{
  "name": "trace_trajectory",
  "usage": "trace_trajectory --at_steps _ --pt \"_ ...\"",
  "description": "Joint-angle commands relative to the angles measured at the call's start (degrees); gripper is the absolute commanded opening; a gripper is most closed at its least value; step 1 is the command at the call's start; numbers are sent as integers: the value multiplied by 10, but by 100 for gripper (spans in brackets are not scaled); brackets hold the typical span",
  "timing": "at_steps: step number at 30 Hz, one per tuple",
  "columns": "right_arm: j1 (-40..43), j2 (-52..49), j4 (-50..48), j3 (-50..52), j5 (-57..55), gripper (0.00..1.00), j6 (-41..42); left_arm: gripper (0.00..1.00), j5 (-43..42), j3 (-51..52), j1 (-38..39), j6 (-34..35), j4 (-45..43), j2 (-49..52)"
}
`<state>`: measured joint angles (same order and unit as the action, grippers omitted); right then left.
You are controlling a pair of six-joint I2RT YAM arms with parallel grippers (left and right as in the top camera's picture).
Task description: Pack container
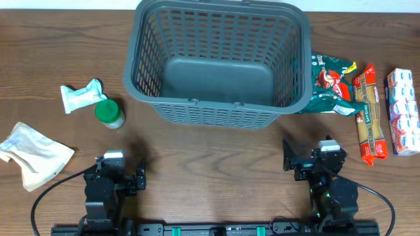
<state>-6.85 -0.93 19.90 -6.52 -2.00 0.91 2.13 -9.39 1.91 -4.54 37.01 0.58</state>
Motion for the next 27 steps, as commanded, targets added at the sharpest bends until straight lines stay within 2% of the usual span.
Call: trace_trajectory --at_steps 1,9,16,21,27 --pt "5 6 -3 5 -5 99 8 98 13 5 -3 -4 0 -3" --pt "5 6 -4 -11 -12 99 20 99 13 5 -3 -4 0 -3" --pt "6 -60 -3 -115 -107 99 34 99 13 5 -3 -4 0 -3" --pt "6 -194 25 -277 -131 99 37 99 13 5 -3 -4 0 -3" --pt "20 -427 226 -568 -132 99 -15 99 13 5 -3 -4 0 -3"
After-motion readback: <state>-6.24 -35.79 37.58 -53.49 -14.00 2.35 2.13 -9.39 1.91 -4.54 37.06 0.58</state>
